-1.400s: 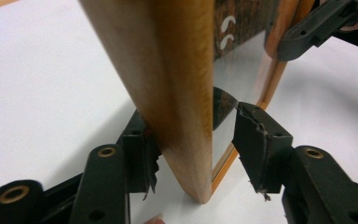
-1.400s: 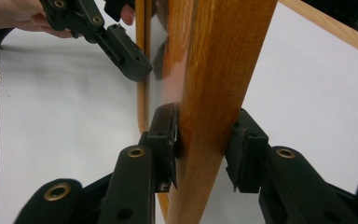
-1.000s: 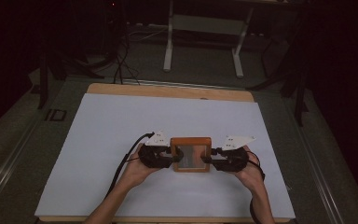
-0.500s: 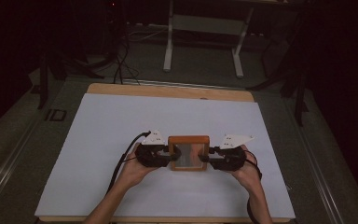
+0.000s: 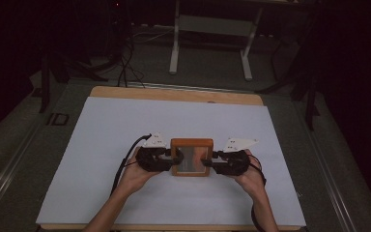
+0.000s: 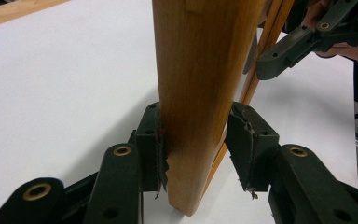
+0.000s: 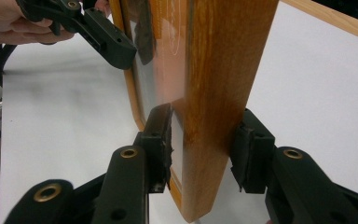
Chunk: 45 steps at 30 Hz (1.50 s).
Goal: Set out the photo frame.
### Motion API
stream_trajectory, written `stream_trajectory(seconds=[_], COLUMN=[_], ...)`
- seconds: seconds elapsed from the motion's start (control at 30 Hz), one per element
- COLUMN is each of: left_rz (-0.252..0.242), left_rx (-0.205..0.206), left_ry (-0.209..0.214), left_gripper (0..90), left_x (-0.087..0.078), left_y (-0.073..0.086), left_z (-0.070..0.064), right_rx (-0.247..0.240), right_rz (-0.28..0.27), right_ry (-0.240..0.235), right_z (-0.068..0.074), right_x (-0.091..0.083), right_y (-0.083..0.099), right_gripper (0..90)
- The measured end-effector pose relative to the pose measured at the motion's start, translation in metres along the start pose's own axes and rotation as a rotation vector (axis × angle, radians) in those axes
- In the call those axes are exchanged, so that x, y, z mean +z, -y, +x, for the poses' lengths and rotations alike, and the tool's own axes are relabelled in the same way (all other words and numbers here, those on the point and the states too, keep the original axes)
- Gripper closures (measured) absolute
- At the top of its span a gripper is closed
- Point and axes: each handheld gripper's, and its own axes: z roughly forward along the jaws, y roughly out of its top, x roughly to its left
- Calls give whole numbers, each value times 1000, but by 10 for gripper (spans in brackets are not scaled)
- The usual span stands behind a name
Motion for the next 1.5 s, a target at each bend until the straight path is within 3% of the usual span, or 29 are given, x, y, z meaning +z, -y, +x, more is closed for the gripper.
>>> stream_trajectory(seconds=[0.5,0.9,1.5], left_rz=[-24,-28,-39], left_rx=[-35,-52,-79], left_ry=[-25,-51,-61], left_gripper=[588,594,593], left_x=[-12,-19,-29], left_y=[-1,0,6], left_z=[3,3,13], right_rx=[51,67,92], right_rz=[-36,-58,-73], right_ry=[-7,3,23], right_z=[2,5,11], right_x=[9,15,31], right_y=[-5,-9,-16], right_gripper=[605,580,562])
